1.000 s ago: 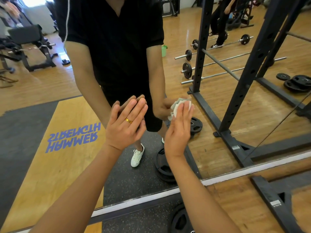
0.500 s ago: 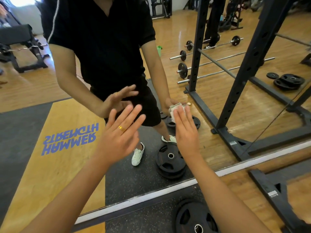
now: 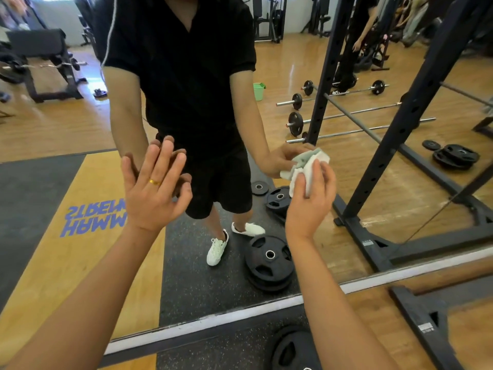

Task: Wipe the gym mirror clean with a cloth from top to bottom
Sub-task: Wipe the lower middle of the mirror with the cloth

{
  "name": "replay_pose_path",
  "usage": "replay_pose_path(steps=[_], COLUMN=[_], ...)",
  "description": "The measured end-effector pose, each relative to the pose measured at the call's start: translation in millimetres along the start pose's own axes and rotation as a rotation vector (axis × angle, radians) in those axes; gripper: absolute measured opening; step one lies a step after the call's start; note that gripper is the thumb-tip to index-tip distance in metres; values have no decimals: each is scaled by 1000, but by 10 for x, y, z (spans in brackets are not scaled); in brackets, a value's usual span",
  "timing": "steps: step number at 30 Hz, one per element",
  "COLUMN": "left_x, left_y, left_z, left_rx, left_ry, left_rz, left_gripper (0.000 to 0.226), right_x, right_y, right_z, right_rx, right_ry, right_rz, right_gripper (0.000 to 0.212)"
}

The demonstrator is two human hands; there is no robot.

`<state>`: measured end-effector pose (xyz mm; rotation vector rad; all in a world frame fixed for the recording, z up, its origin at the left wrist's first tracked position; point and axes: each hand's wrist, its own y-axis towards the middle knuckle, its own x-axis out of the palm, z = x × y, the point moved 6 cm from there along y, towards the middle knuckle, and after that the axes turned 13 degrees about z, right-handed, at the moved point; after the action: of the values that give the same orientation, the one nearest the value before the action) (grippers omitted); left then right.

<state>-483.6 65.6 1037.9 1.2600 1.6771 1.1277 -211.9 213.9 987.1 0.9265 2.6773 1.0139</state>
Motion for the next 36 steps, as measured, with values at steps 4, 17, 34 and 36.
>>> replay_pose_path(steps=[4, 17, 34, 36], left_x=[1, 12, 17, 7], left_y=[-15, -44, -40, -46], left_z=[-1, -4, 1, -5], left_rx=[6, 11, 11, 8], left_ry=[7, 38, -22, -41], left_rz=[-3, 2, 20, 15], left_gripper=[69, 72, 71, 70], right_x=[113, 117, 428, 410], right_y=[-399, -296, -784, -785], right_z=[-304, -188, -553, -536], right_rx=[-229, -385, 57, -18], right_ry=[-11, -9, 146, 129], right_rz=[-97, -72, -61, -83], right_gripper=[41, 31, 50, 50])
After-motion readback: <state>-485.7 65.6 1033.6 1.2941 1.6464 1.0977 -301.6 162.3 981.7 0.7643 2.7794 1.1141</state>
